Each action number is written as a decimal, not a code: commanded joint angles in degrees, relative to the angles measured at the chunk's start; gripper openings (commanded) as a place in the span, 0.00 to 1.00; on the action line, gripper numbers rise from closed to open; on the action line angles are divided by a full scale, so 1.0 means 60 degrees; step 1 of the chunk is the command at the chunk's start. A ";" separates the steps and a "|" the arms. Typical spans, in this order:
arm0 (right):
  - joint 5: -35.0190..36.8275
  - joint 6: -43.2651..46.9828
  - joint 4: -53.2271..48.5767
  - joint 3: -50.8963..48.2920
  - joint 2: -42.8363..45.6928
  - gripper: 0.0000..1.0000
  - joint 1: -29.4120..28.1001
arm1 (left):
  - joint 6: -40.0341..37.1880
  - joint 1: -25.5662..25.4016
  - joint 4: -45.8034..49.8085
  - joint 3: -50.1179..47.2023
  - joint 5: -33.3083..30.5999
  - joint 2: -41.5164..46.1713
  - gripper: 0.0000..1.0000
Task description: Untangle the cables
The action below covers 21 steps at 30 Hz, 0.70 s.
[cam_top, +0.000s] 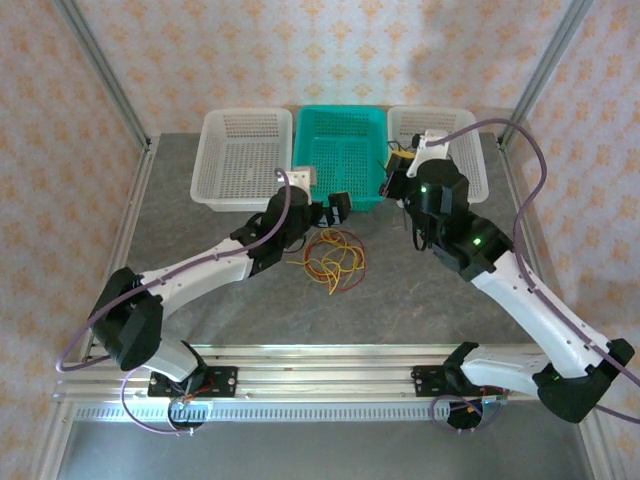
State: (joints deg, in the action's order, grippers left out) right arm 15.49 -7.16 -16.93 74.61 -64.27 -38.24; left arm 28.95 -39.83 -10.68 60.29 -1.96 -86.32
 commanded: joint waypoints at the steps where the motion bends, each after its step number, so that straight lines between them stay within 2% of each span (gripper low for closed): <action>1: -0.0346 0.0180 0.0245 0.0386 -0.0115 0.00 0.0465 | -0.0188 -0.0167 -0.0066 0.0724 0.0120 -0.0363 0.99; 11: -0.0351 -0.0467 0.0092 0.1018 -0.0509 0.00 0.2052 | -0.0559 -0.0407 -0.0039 0.2424 0.0355 -0.1518 0.99; 21: -0.0967 -0.0591 -0.0115 0.2350 -0.1972 0.00 0.3138 | -0.0814 -0.0434 0.0292 0.4504 0.0533 -0.3129 0.99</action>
State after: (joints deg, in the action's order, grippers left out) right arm 11.40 -10.28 -17.21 86.37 -74.41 -20.75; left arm 25.39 -42.02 -9.82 83.72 0.16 -102.87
